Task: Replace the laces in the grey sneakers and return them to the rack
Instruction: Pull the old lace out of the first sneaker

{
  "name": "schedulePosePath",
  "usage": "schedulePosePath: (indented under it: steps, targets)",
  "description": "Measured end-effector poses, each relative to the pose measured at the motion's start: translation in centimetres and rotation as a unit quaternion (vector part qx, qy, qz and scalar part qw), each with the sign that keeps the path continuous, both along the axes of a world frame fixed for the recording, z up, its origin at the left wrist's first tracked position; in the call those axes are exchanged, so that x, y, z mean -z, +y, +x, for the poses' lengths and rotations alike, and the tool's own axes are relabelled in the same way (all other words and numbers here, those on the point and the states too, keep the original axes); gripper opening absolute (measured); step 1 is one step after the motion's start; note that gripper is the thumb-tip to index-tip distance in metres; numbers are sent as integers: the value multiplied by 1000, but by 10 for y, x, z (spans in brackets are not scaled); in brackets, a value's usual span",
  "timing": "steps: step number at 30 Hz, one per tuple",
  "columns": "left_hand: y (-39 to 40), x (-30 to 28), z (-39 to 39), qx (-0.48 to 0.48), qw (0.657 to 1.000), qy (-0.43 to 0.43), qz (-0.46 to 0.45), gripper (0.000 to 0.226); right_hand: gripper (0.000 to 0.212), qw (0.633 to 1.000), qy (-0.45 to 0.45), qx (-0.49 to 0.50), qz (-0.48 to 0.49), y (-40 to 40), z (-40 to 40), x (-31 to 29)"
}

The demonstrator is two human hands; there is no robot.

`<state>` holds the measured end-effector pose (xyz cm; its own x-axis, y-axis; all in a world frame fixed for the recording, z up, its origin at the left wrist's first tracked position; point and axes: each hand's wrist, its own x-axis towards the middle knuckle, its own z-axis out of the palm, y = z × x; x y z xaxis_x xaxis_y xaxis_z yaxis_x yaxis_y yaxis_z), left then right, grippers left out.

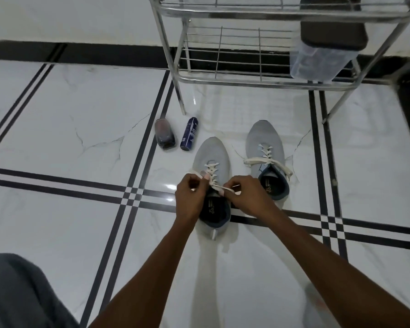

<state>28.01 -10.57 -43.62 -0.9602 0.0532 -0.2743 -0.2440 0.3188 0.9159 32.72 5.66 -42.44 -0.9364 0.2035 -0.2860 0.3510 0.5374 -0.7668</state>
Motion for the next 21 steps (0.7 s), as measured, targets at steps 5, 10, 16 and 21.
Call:
schedulePosePath:
  steps: [5,10,16,21]
  targets:
    - [-4,1,-3,-105,993,-33,44,19,10,999,-44,5,10,-3,2,-11]
    - [-19,-7,-20,-302,947,-69,86,13,12,991,26,127,-26,15,-8,-26]
    - [-69,2,-38,-394,893,-148,156,23,23,859,153,467,-144,43,-24,-53]
    - [-59,-4,-25,-305,924,-197,-119,57,44,959,109,250,76,39,-11,-47]
